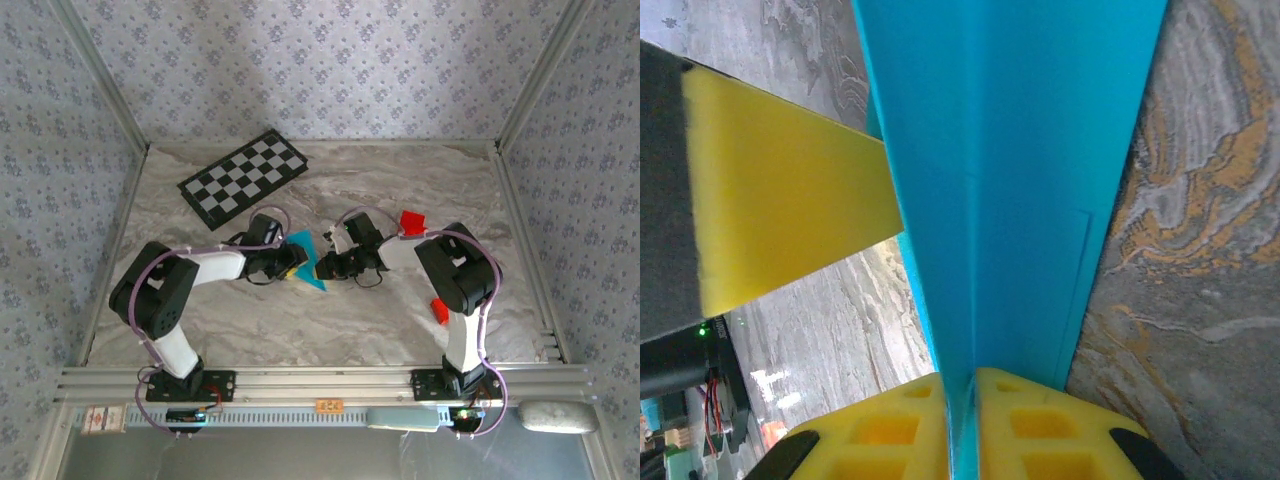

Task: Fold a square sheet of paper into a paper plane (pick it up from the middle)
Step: Fourth fold the wing at the center of the table.

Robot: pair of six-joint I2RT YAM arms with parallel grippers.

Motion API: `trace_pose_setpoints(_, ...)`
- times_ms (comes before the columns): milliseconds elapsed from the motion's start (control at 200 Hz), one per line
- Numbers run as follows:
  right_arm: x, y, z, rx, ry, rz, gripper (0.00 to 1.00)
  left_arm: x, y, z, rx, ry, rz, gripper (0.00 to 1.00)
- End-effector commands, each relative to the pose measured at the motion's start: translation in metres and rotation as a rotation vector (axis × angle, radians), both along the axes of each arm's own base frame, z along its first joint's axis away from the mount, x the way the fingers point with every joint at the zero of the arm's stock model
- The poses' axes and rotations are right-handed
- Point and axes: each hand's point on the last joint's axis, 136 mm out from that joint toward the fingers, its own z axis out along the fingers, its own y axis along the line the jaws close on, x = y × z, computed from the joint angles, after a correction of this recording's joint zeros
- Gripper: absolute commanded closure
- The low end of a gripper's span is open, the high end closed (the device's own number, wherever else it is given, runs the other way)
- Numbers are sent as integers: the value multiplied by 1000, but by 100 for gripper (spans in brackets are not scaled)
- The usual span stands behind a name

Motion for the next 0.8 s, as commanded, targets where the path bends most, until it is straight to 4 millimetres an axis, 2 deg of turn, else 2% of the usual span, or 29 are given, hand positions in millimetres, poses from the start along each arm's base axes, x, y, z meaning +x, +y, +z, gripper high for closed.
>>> trace_pose_setpoints(0, -3, -14, -25, -90, 24, -27, 83, -12, 1, -12, 63, 66, -33, 55)
trace_pose_setpoints(315, -2, -19, -29, -120, 18, -39, 82, -23, 15, -26, 173, 149, -9, 53)
trace_pose_setpoints(555, -2, -20, -29, -116, 25, -42, 88, -25, 21, -29, 206, 172, 7, 52)
trace_pose_setpoints(690, -3, -18, -29, -87, 52, -47, 91, -19, 16, -20, 182, 144, 7, 51)
trace_pose_setpoints(800, -3, -18, -29, -66, 71, -55, 93, -8, 7, -3, 123, 91, 5, 50)
